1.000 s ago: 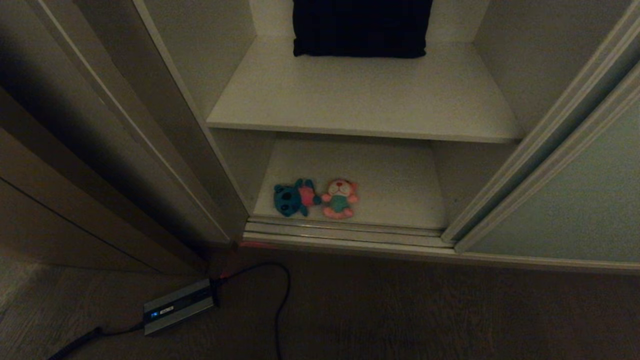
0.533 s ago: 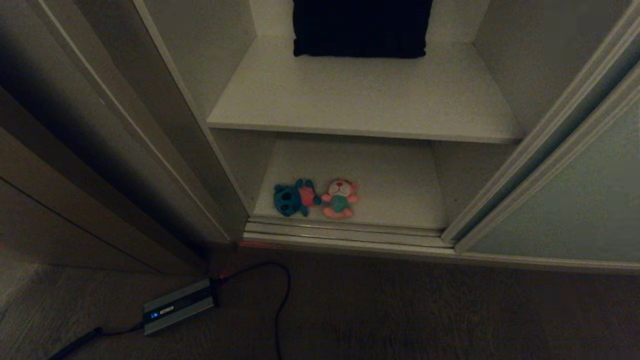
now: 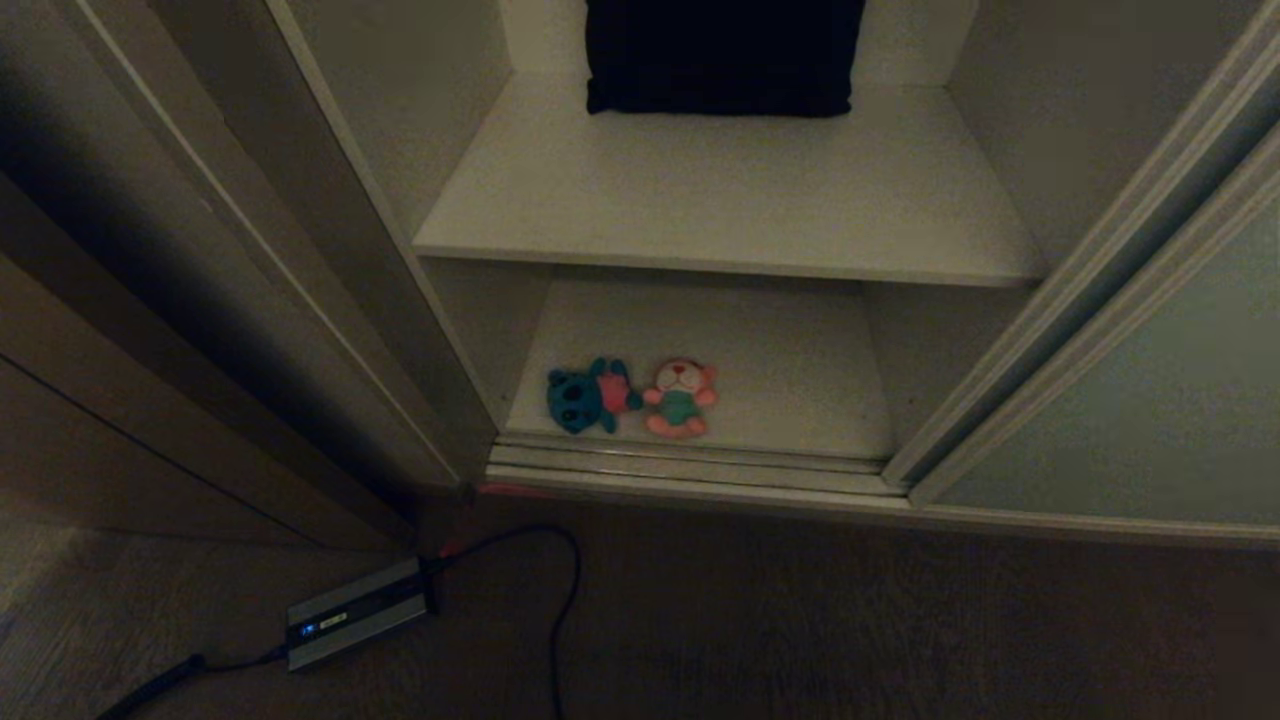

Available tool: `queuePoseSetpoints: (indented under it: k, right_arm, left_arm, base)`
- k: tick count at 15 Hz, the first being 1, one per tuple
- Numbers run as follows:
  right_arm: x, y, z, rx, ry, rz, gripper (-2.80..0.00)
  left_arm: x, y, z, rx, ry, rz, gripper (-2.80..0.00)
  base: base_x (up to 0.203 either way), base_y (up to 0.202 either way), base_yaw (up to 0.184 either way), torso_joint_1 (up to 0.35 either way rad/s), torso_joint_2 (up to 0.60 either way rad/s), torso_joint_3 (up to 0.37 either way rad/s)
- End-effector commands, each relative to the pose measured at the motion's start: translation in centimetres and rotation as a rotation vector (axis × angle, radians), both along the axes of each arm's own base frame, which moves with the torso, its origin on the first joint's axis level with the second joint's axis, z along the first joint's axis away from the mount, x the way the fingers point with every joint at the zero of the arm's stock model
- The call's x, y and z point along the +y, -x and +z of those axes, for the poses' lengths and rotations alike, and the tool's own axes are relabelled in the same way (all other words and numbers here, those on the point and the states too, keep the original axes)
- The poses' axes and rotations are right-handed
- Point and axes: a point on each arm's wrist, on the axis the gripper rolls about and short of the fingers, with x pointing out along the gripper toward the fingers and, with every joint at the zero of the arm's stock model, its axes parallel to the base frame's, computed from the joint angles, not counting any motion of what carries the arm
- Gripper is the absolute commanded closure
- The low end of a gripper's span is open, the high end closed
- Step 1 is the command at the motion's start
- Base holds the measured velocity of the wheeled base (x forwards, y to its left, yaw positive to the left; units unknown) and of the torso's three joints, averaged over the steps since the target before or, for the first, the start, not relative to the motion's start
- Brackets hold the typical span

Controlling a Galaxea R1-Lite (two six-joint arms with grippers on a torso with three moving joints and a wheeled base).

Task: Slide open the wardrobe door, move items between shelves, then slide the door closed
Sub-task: Close the door

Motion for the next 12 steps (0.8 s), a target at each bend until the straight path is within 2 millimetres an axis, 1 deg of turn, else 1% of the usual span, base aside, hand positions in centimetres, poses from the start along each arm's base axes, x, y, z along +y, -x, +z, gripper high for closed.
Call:
queuePoseSetpoints:
  k: [1, 4, 6, 10, 12]
  right_arm:
    - [0.0, -0.6, 5.0, 0.081, -0.010, -0.012, 0.00]
    - [-0.2, -3.4, 9.1, 0.173, -0.019, -0.068, 0.00]
    - [-0.3, -5.9, 11.5, 0.211, -0.028, -0.127, 0.00]
    - [-0.7, -11.2, 16.2, 0.223, -0.092, -0.247, 0.00]
    - [-0.9, -13.6, 18.5, 0.197, -0.132, -0.308, 0.00]
  left_arm:
    - [0.0, 0.0, 0.0, 0.003, 0.000, 0.000, 0.00]
    - [0.0, 0.0, 0.0, 0.003, 0.000, 0.000, 0.00]
    - [0.0, 0.0, 0.0, 0.003, 0.000, 0.000, 0.00]
    - [0.0, 0.0, 0.0, 0.003, 0.000, 0.000, 0.00]
    - [0.0, 0.0, 0.0, 0.003, 0.000, 0.000, 0.00]
  base:
    - [0.000, 0.000, 0.000, 0.000, 0.00, 0.000]
    - [0.000, 0.000, 0.000, 0.000, 0.00, 0.000]
    - [0.000, 0.000, 0.000, 0.000, 0.00, 0.000]
    - [0.000, 0.000, 0.000, 0.000, 0.00, 0.000]
    - [0.000, 0.000, 0.000, 0.000, 0.00, 0.000]
